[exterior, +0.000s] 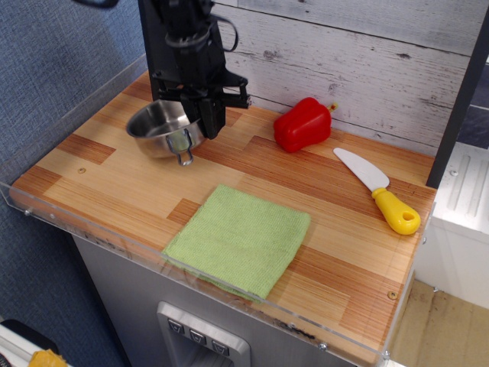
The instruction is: Move pot onto green towel
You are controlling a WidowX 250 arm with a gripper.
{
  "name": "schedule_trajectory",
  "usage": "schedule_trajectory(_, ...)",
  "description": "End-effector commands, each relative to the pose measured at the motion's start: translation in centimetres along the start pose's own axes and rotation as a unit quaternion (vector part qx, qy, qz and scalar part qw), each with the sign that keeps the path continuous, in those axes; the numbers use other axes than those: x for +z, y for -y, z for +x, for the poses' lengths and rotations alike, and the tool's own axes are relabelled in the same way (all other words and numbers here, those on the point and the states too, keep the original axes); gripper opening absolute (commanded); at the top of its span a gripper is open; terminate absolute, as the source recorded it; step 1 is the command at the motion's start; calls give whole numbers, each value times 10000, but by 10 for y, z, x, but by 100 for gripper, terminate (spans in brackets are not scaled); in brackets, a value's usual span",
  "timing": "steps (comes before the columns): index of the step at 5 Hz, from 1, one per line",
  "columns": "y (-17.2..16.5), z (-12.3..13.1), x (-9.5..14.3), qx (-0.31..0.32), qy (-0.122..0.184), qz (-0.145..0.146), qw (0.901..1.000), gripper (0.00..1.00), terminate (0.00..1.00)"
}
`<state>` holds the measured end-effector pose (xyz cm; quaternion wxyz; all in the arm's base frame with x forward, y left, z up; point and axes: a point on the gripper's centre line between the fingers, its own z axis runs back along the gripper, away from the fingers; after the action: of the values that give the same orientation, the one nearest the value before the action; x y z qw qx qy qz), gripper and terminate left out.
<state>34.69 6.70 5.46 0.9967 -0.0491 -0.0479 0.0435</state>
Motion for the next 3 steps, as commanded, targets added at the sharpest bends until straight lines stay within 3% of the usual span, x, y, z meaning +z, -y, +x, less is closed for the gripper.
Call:
schedule_trajectory(1, 43, -17, 44, 6, 196, -25, 9998, 0, 0)
schedule_trajectory(3, 103, -63, 26, -454, 258, 9, 9986, 0, 0)
